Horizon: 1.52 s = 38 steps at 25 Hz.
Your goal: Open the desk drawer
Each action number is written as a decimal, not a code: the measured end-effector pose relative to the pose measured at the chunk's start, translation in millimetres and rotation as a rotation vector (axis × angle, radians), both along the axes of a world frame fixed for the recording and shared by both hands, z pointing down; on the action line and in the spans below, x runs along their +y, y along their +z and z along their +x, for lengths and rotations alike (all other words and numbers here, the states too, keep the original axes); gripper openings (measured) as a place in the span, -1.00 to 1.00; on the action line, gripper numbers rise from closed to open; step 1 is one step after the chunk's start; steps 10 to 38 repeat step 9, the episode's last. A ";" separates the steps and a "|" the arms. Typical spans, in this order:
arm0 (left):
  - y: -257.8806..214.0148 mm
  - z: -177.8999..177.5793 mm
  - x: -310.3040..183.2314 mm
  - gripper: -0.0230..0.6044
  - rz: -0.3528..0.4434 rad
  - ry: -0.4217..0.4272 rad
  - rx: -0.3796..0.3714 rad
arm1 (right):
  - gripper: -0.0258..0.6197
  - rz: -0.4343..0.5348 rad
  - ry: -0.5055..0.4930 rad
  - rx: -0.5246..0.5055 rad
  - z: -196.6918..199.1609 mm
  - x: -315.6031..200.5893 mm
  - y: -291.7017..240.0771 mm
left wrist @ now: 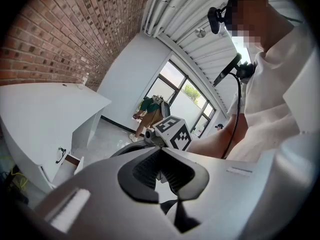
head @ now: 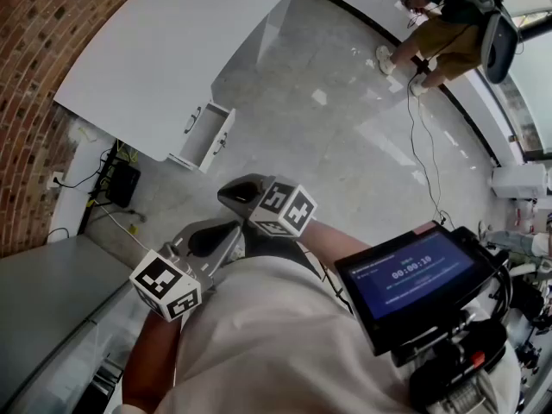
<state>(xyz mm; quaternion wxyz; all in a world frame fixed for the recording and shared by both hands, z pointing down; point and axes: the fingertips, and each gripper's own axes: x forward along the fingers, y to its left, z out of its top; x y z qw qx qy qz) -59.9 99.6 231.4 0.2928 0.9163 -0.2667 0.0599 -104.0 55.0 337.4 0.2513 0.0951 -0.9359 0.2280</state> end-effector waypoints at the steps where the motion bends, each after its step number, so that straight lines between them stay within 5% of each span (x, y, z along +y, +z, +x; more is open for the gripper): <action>1: 1.0 0.5 0.8 -0.91 0.000 0.002 0.000 | -0.92 0.003 -0.004 0.004 0.6 1.0 1.4; 38: 2.8 -1.9 2.3 -0.91 -0.001 0.006 -0.007 | -0.92 0.039 -0.031 0.028 -2.0 2.3 3.8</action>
